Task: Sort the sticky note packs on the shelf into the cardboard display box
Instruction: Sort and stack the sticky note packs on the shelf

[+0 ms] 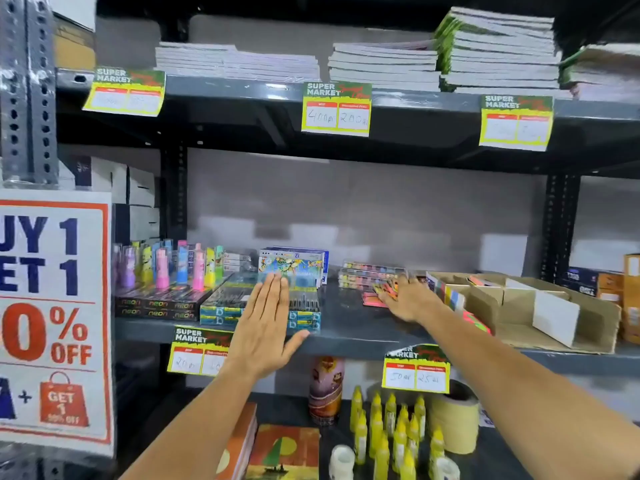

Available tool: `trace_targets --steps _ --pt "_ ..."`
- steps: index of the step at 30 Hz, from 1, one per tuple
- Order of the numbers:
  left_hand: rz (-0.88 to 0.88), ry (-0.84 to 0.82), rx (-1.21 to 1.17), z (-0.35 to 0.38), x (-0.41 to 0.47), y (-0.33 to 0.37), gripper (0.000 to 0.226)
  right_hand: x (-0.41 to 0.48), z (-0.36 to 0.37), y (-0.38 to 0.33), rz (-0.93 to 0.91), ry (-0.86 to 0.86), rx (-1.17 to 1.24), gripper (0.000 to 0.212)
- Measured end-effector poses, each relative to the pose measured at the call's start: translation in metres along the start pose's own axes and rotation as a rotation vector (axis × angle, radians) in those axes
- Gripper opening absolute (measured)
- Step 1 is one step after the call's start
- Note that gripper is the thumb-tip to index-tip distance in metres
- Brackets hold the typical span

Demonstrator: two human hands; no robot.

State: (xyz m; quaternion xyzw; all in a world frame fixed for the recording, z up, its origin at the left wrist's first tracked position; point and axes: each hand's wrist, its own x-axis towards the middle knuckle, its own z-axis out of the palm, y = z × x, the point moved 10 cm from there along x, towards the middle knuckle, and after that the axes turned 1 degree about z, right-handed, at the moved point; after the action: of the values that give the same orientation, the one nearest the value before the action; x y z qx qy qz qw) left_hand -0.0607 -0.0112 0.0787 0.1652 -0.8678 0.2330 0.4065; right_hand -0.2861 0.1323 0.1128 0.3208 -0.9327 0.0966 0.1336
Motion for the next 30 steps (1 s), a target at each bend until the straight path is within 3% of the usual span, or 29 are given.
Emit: trace_targets --steps 4,12,19,25,30 --pt "-0.01 -0.059 0.039 0.006 -0.001 -0.001 0.088 0.008 0.015 0.008 0.058 -0.036 0.013 0.075" --pt "0.023 -0.034 0.054 0.009 -0.003 0.003 0.086 0.006 -0.008 0.014 0.063 0.224 0.014 0.041" --pt "0.027 0.02 0.063 0.009 -0.002 0.001 0.084 0.006 -0.01 0.009 0.084 0.282 0.076 0.037" --pt "0.029 0.008 0.079 0.011 -0.003 0.002 0.083 0.015 -0.011 0.019 0.156 0.246 0.327 0.047" --pt "0.017 0.003 0.086 0.011 -0.002 0.002 0.082 0.019 -0.01 0.018 0.172 0.218 0.313 0.047"
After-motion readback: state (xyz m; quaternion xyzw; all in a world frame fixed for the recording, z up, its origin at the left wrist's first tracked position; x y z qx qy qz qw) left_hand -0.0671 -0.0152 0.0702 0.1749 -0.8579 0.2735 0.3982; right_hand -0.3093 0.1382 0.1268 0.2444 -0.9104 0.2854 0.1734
